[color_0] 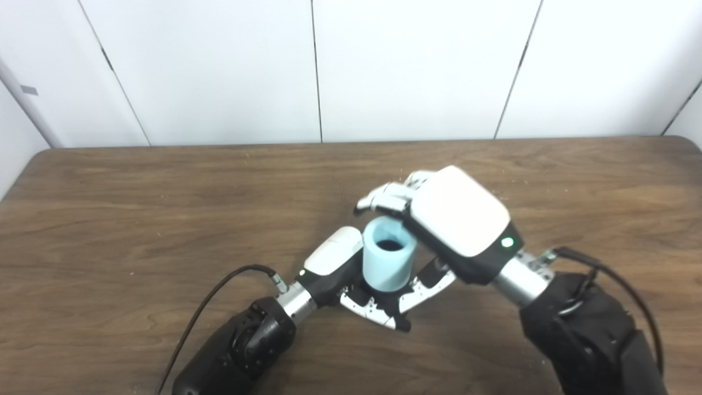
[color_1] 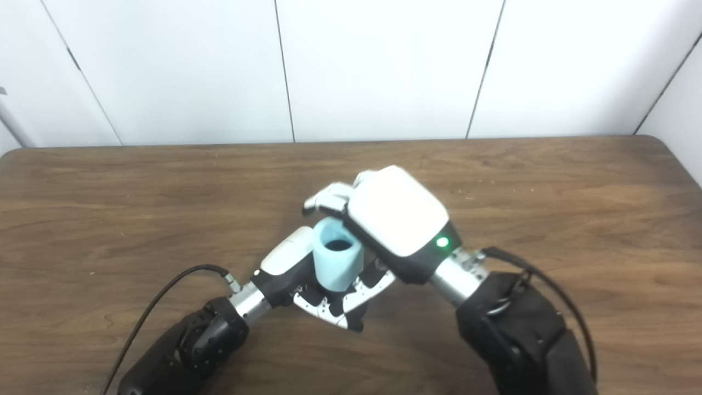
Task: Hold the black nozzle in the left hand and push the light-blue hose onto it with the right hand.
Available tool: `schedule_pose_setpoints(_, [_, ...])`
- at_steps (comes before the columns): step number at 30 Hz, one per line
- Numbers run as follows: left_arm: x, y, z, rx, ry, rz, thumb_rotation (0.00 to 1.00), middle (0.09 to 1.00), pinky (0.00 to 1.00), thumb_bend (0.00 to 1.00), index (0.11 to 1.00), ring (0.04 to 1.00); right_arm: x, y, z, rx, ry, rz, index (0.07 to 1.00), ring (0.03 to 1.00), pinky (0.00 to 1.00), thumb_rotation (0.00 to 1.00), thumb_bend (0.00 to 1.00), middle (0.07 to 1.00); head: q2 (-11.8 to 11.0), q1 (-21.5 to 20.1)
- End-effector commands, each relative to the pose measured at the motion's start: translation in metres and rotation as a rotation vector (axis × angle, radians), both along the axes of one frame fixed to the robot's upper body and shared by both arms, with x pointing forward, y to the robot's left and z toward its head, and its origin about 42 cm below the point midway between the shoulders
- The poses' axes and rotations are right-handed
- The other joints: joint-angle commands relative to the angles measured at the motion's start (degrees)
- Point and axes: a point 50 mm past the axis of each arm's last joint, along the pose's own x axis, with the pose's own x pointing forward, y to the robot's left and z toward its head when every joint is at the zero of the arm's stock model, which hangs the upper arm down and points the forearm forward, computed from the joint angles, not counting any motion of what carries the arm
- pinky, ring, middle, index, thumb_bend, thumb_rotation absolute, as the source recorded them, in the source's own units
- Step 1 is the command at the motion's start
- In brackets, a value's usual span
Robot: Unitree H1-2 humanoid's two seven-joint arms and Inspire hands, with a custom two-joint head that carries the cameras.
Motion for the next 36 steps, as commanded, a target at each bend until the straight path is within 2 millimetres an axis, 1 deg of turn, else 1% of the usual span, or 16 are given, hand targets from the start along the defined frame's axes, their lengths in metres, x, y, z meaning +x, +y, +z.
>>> schedule_pose_setpoints(1, [-0.022,0.022,-0.037,0.126,0.149,-0.008,0.50,1.000,1.00,1.00,0.999,1.000,-0.001,-0.006,0.013,0.171,-0.067,0.043,0.826,0.718,0.60,0.46,0.86,0.798,0.0,0.1])
schedule_pose_setpoints(4, [-0.017,0.034,-0.014,0.063,0.106,0.002,0.48,1.000,1.00,1.00,0.976,1.000,0.000,-0.011,0.014,0.335,-0.076,0.076,0.896,0.734,0.60,0.55,0.83,0.825,0.1,0.2])
schedule_pose_setpoints(7, [-0.017,0.051,0.006,-0.082,0.020,0.017,0.46,1.000,1.00,1.00,0.963,1.000,0.003,-0.024,0.005,0.539,-0.063,0.111,0.924,0.738,0.59,0.62,0.82,0.843,0.0,0.1])
schedule_pose_setpoints(11, [-0.017,0.073,0.030,-0.270,-0.025,0.056,0.51,1.000,1.00,1.00,0.940,1.000,0.005,-0.046,-0.012,0.591,-0.086,0.071,0.940,0.739,0.61,0.72,0.82,0.853,-0.3,0.4])
schedule_pose_setpoints(12, [-0.018,0.076,0.035,-0.303,-0.024,0.060,0.53,1.000,0.96,1.00,0.917,1.000,0.005,-0.049,-0.014,0.592,-0.085,0.064,0.941,0.738,0.62,0.73,0.81,0.851,-0.3,0.4])
schedule_pose_setpoints(13, [-0.022,0.082,0.043,-0.365,-0.024,0.061,0.54,1.000,0.93,1.00,0.902,1.000,0.003,-0.053,-0.019,0.603,-0.069,0.048,0.941,0.738,0.62,0.74,0.81,0.850,-0.5,0.7])
schedule_pose_setpoints(16, [-0.035,0.094,0.059,-0.454,-0.045,0.060,0.59,1.000,0.98,1.00,0.845,1.000,-0.002,-0.060,-0.032,0.644,-0.028,0.016,0.929,0.732,0.62,0.77,0.80,0.839,-0.7,0.8])
schedule_pose_setpoints(19, [-0.049,0.106,0.078,-0.512,-0.075,0.071,0.66,1.000,0.95,1.00,0.865,1.000,-0.008,-0.063,-0.045,0.719,0.015,-0.012,0.918,0.731,0.62,0.78,0.78,0.829,-0.9,0.6])
schedule_pose_setpoints(21, [-0.059,0.115,0.091,-0.577,-0.093,0.103,0.70,1.000,0.93,1.00,0.918,1.000,-0.012,-0.062,-0.055,0.832,0.074,-0.023,0.912,0.738,0.62,0.79,0.74,0.828,-1.0,0.7])
schedule_pose_setpoints(23, [-0.065,0.124,0.093,-0.643,-0.105,0.146,0.76,1.000,0.92,1.00,0.981,1.000,-0.015,-0.058,-0.065,0.960,0.151,-0.025,0.905,0.752,0.64,0.80,0.71,0.834,-1.1,0.9])
schedule_pose_setpoints(26, [-0.073,0.126,0.087,-0.731,-0.109,0.245,0.80,1.000,0.93,1.00,0.998,1.000,-0.021,-0.051,-0.080,1.140,0.292,-0.023,0.904,0.765,0.66,0.82,0.70,0.846,-1.5,1.1])
schedule_pose_setpoints(27, [-0.077,0.124,0.085,-0.759,-0.108,0.285,0.85,1.000,0.94,1.00,1.000,0.996,-0.023,-0.048,-0.085,1.198,0.342,-0.020,0.914,0.787,0.69,0.84,0.69,0.869,-1.5,1.1])
schedule_pose_setpoints(29, [-0.094,0.104,0.077,-0.856,-0.054,0.446,0.93,1.000,0.98,1.00,1.000,0.973,-0.032,-0.035,-0.099,1.366,0.514,-0.015,0.937,0.838,0.73,0.91,0.64,0.914,-1.5,0.8])
schedule_pose_setpoints(30, [-0.102,0.092,0.074,-0.897,0.002,0.509,0.97,1.000,0.97,0.95,1.000,0.968,-0.036,-0.030,-0.106,1.416,0.593,-0.015,0.959,0.869,0.77,0.95,0.62,0.938,-1.6,1.5])
schedule_pose_setpoints(32, [-0.109,0.077,0.067,-0.939,0.113,0.565,0.99,1.000,0.99,0.87,1.000,0.995,-0.041,-0.028,-0.117,1.434,0.693,-0.015,0.994,0.924,0.83,0.99,0.62,0.978,-1.7,1.5])
schedule_pose_setpoints(36, [-0.108,0.070,0.044,-0.896,0.280,0.585,1.00,1.000,1.00,0.86,1.000,1.000,-0.039,-0.034,-0.141,1.357,0.771,-0.026,1.000,0.991,0.92,1.00,0.64,0.999,-1.6,0.4])
